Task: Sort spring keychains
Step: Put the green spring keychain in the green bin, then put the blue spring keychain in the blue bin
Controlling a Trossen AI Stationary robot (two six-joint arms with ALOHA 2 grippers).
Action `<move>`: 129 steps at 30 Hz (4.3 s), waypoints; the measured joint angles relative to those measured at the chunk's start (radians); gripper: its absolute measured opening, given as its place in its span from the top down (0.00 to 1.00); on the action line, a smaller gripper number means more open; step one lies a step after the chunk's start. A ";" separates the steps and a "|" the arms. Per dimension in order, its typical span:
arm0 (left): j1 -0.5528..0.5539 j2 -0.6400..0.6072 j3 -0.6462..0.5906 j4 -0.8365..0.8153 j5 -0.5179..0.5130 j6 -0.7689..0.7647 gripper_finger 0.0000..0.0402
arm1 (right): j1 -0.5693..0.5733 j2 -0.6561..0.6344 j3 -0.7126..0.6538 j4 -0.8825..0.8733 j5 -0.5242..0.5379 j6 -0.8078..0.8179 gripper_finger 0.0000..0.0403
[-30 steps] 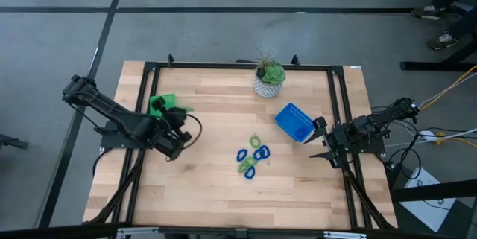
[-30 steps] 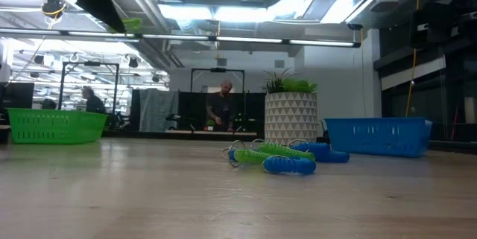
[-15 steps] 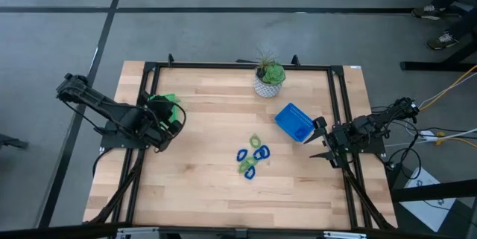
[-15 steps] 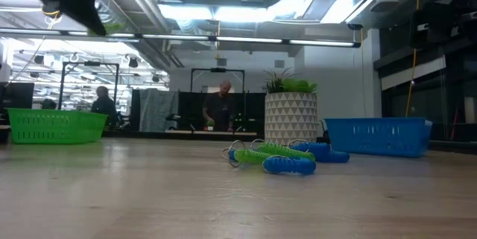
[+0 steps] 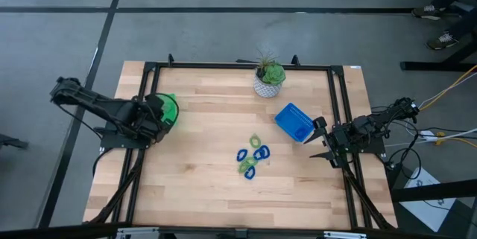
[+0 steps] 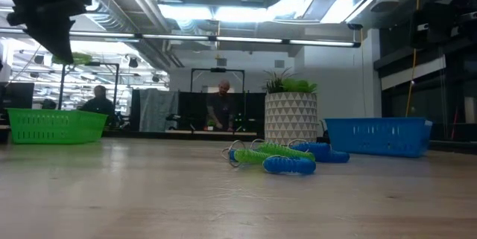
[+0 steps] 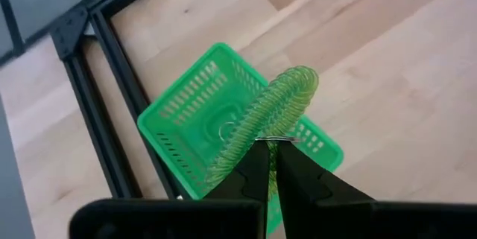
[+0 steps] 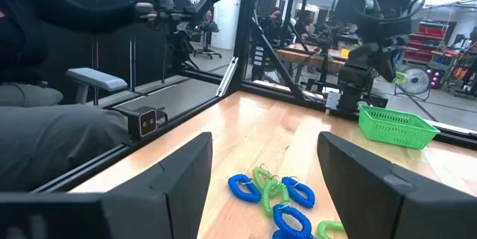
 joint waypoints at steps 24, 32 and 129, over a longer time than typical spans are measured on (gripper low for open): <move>0.356 -0.013 -0.133 0.193 0.212 0.223 0.98 | 0.000 0.000 0.000 0.000 0.000 0.000 0.40; 0.497 0.022 -0.146 0.223 0.252 0.326 0.95 | 0.000 0.000 0.000 0.000 0.000 0.000 0.40; 0.196 0.995 0.084 1.867 0.584 1.389 0.58 | 0.000 0.000 0.000 0.000 0.000 0.000 0.40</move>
